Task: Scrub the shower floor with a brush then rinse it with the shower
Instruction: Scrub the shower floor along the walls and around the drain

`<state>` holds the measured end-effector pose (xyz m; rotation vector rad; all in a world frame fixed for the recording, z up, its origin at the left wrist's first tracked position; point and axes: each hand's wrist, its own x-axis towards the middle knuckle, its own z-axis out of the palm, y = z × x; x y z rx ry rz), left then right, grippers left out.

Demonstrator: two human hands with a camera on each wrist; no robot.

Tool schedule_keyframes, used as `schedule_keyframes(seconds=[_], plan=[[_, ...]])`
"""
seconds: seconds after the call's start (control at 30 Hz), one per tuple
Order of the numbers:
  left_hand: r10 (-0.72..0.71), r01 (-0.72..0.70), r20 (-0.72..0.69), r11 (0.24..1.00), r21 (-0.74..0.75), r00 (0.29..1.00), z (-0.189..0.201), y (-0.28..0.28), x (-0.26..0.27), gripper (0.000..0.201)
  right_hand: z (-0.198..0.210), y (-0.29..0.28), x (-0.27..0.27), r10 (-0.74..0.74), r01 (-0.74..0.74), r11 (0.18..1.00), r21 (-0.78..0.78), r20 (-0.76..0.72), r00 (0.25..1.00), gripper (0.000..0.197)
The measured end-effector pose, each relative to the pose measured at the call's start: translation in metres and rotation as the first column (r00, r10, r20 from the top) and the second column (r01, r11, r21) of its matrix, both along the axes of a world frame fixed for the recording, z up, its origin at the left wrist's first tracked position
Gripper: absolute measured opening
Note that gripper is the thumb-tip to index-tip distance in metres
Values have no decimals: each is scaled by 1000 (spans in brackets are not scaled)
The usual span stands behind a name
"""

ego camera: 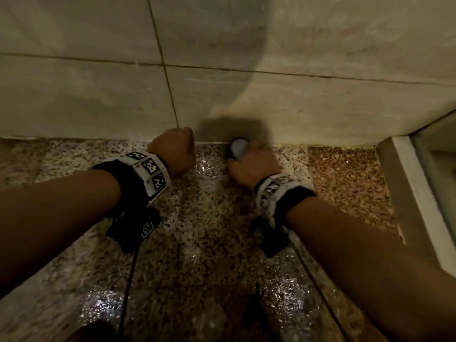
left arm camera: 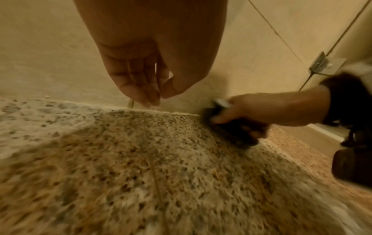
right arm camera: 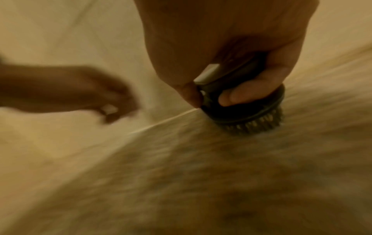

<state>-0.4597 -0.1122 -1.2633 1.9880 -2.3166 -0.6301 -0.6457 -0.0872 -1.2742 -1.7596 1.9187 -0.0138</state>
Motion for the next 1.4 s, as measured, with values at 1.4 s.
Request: schedule_keyframes(seconds=[1.4], plan=[[-111, 110, -8, 992, -69, 994, 31, 6, 1, 24, 11, 31, -74, -181, 197, 975, 102, -154, 971, 45]])
